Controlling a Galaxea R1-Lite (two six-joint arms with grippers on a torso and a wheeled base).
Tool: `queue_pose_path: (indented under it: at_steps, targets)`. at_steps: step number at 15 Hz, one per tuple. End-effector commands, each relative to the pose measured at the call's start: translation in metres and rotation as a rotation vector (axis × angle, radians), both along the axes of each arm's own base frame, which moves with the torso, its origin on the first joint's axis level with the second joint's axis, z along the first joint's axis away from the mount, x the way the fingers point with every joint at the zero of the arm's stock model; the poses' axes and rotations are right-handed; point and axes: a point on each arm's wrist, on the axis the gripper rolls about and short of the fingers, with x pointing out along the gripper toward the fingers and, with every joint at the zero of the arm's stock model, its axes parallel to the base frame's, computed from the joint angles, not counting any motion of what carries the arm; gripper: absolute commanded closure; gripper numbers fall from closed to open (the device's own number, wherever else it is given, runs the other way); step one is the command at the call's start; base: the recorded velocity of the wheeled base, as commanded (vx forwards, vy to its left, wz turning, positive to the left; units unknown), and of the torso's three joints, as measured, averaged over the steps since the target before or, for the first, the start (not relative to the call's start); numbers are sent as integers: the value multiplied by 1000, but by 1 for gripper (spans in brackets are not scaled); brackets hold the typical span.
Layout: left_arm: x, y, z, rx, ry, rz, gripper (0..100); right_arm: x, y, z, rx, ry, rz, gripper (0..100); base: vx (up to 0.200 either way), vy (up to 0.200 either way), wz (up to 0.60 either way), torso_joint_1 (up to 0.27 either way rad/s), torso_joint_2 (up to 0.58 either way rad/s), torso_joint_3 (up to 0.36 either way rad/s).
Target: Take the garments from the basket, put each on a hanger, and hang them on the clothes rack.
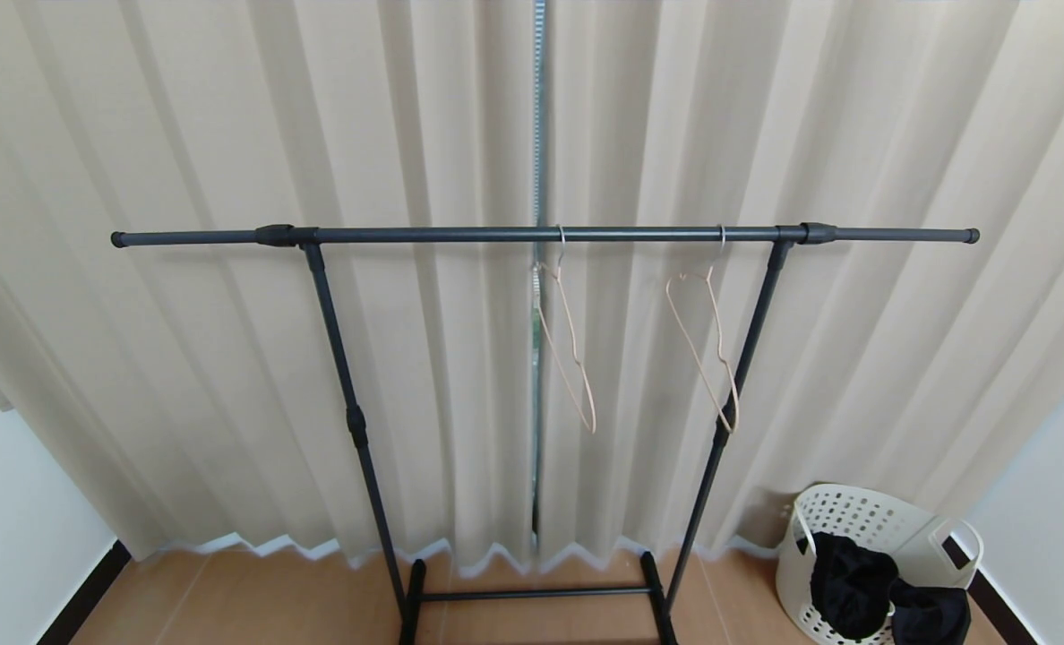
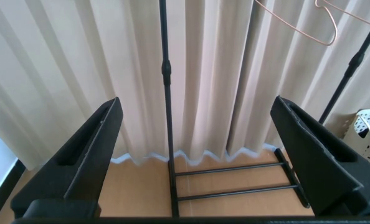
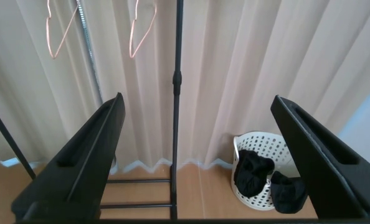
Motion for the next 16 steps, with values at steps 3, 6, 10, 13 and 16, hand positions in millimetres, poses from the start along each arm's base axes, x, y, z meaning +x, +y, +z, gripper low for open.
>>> queue_pose_path:
  at_steps: [3, 6, 10, 13, 16]
  targets:
    - [0, 0, 0, 8, 1, -5, 0, 0, 0, 0, -3, 1, 20, 0, 0, 0, 0, 0, 0, 0]
    - [0, 0, 0, 8, -1, -5, 0, 0, 0, 0, 14, 0, 23, 0, 0, 0, 0, 0, 0, 0]
    - [0, 0, 0, 5, 1, -5, 0, 0, 1, 0, 11, 0, 29, 0, 0, 0, 0, 0, 0, 0]
    - [0, 0, 0, 3, 0, -5, 0, 0, 1, 0, 14, 0, 33, 0, 0, 0, 0, -9, 19, 12]
    - [0, 0, 0, 3, 0, -5, 0, 0, 1, 0, 15, 0, 33, 0, 0, 0, 0, -131, 312, 159]
